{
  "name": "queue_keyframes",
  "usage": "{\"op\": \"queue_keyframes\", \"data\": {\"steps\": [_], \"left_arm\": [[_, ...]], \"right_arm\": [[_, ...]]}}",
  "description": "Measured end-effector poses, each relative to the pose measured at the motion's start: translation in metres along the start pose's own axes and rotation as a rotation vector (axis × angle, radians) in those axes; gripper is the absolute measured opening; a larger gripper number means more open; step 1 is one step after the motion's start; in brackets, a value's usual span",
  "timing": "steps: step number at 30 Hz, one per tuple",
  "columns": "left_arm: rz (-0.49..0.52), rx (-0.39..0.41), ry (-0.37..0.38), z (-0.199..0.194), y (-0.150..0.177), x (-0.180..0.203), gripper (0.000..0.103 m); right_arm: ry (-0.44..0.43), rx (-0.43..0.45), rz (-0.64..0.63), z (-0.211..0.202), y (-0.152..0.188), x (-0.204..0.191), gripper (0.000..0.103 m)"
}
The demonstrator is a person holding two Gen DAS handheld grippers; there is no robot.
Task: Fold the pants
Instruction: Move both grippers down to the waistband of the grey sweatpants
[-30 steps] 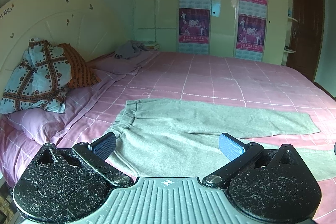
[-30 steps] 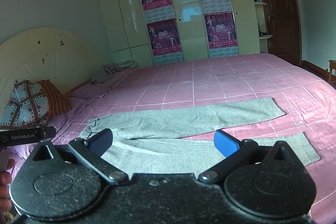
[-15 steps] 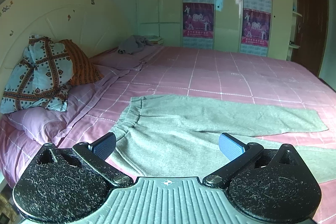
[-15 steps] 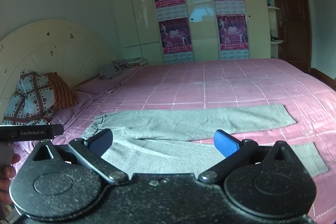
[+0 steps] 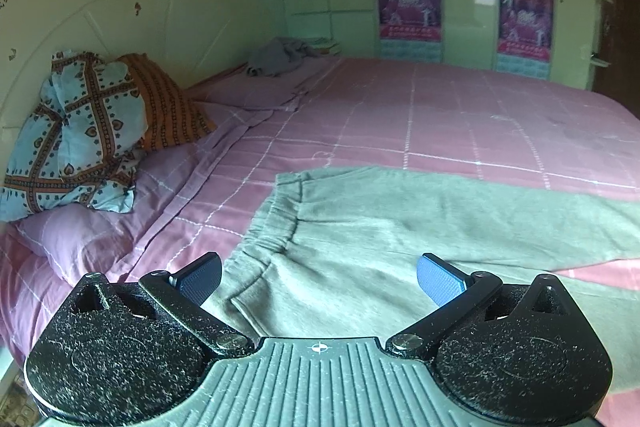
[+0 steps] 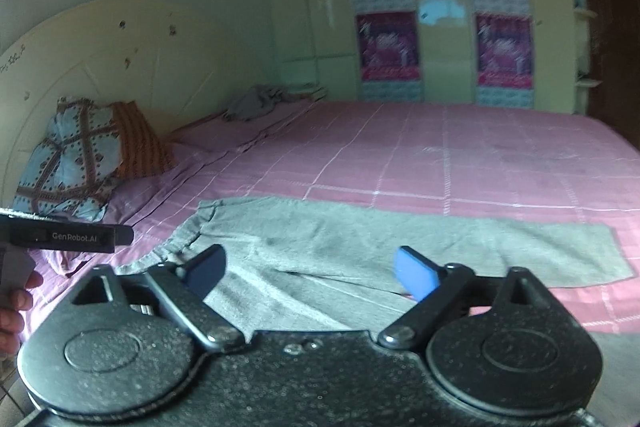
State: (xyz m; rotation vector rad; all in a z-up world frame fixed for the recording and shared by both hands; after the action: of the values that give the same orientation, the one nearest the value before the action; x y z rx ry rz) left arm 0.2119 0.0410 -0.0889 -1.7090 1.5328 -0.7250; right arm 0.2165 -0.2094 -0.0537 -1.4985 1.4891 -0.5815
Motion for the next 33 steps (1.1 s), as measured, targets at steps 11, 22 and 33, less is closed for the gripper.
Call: {"op": "queue_keyframes", "data": {"steps": [11, 22, 33], "left_arm": [[-0.006, -0.053, -0.003, 0.082, -0.021, -0.009, 0.103], [0.013, -0.111, -0.046, 0.205, -0.03, -0.026, 0.103], [0.014, -0.256, 0.025, 0.334, -0.031, -0.058, 0.103]], "right_arm": [[-0.142, -0.052, -0.056, 0.083, -0.01, 0.0, 0.078], [-0.108, -0.121, -0.073, 0.177, -0.008, 0.012, 0.078], [-0.162, -0.259, -0.179, 0.312, 0.0, 0.021, 0.08]]}}
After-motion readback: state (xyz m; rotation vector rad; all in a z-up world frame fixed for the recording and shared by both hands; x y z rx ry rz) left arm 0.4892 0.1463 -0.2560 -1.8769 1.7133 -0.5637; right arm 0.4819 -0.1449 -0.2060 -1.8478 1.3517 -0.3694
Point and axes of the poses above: each gripper's, at about its wrist camera, not at the fingertips, and z roughly the way its jaws point, x to its right, y to its underside, the point moved 8 cm from there along z, roughly the way its jaws point, and after that the axes turned 5 degrees about -z, right-handed, at the moved point
